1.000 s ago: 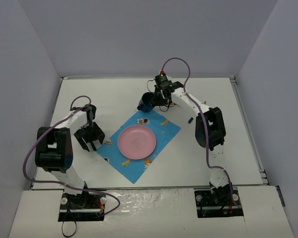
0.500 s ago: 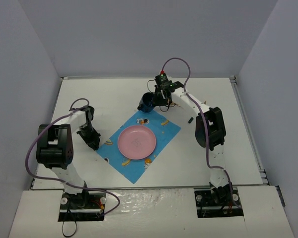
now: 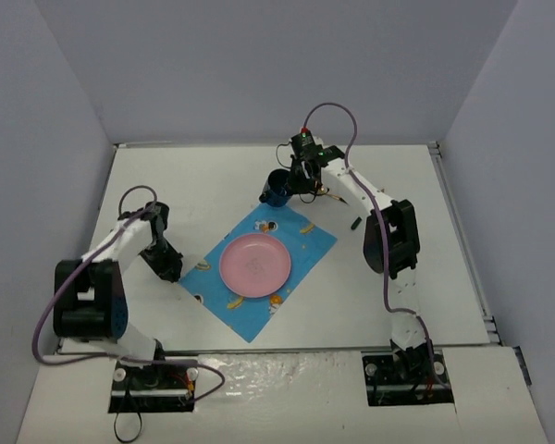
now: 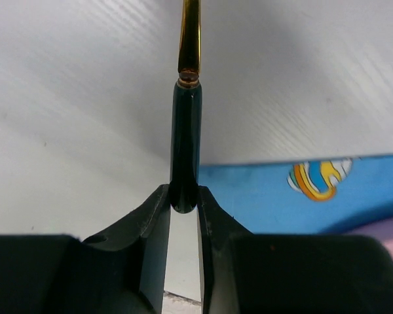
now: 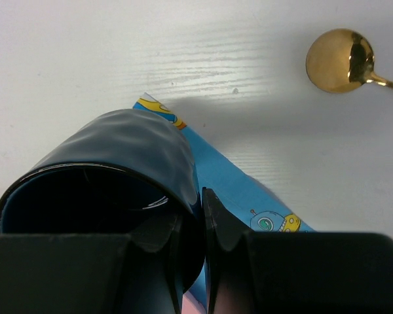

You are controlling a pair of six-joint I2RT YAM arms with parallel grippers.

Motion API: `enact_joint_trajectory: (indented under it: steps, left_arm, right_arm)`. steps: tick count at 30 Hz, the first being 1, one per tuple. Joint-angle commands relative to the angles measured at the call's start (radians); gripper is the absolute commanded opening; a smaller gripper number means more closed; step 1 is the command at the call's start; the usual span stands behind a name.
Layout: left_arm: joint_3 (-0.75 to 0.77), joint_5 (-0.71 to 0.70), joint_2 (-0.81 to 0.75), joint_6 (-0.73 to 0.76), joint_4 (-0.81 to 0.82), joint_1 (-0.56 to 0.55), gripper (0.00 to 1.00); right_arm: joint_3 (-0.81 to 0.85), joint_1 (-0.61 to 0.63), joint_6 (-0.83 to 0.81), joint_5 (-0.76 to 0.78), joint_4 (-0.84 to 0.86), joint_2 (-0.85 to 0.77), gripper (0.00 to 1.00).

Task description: Set the dinner table for one person

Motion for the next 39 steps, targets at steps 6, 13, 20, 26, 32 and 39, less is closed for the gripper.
enact_joint_trajectory:
  steps: [6,13,20,26,32,39]
  left_arm:
    - [0.073,-0.029,-0.354,-0.102,-0.149,-0.096,0.00]
    - [0.093,-0.028,-0.485,-0.165,-0.175,-0.163,0.00]
    - [0.093,-0.024,-0.480,-0.167,-0.170,-0.181,0.00]
    - [0.068,-0.022,-0.461,-0.165,-0.125,-0.188,0.00]
    - [0.057,-0.012,-0.444,-0.156,-0.104,-0.188,0.00]
    - [0.041,0.015,-0.453,-0.167,-0.085,-0.192,0.00]
  right_arm:
    - [0.269,0.001,-0.024,0.020,-0.120,0.089,0.00]
    - [0.257,0.010,-0.023,0.021,-0.134,0.134,0.00]
    - [0.272,0.032,-0.013,0.025,-0.134,0.164,0.00]
    - [0.296,0.040,-0.007,0.021,-0.135,0.189,0.00]
    - [0.299,0.045,-0.014,-0.007,-0.134,0.212,0.06]
    - [0.284,0.063,-0.037,0.051,-0.130,0.183,0.70]
